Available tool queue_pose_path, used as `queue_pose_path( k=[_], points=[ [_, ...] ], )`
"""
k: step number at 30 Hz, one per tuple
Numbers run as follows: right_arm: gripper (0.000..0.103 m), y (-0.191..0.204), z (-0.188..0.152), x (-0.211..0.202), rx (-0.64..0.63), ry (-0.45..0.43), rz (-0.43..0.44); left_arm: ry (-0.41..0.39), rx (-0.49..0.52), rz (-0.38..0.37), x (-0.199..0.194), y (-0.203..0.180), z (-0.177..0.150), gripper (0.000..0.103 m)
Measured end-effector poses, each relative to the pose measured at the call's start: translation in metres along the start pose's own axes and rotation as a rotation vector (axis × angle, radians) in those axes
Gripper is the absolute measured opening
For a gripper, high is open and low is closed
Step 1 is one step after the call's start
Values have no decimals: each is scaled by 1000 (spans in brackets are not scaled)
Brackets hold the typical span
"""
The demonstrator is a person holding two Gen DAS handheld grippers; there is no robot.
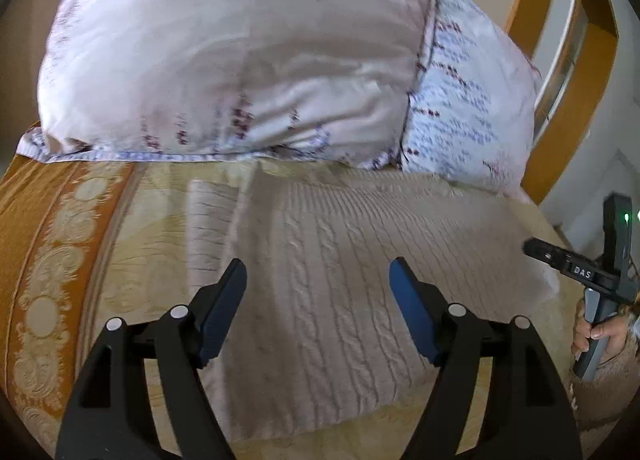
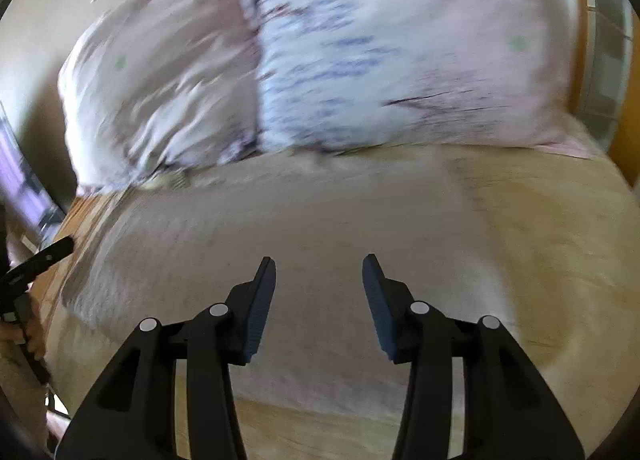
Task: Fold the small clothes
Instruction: 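Move both open grippers back over the sweater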
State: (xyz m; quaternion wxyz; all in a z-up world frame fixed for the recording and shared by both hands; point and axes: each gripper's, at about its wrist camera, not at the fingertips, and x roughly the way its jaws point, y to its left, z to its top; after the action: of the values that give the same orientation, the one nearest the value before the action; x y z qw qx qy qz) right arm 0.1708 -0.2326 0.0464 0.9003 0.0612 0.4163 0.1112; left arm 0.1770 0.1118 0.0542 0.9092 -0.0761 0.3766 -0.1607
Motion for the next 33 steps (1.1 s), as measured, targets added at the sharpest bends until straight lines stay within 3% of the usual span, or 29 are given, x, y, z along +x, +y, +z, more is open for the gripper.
queue_pose_path(
  k=[4, 8, 13, 18, 22, 28, 33],
  points=[
    [47, 18, -3, 22, -32, 44, -2, 51, 17, 39, 17, -2, -4, 74],
    [52, 28, -12, 32, -96, 51, -71, 116, 11, 70, 34, 7, -13, 74],
    [53, 32, -17, 30, -134, 43, -106, 94, 10, 65, 31, 6, -13, 76],
    [53, 31, -15, 31, -138, 41, -94, 26, -184, -27, 13, 39, 1, 76],
    [54, 31, -15, 31, -138, 40, -92, 50, -302, -24, 16, 68, 8, 76],
    [54, 31, -14, 33, -137, 38, -95, 111, -473, -118, 36, 97, 4, 75],
    [54, 30, -13, 33, -137, 38, -94, 100, -521, -159, 40, 100, 5, 75]
  ],
)
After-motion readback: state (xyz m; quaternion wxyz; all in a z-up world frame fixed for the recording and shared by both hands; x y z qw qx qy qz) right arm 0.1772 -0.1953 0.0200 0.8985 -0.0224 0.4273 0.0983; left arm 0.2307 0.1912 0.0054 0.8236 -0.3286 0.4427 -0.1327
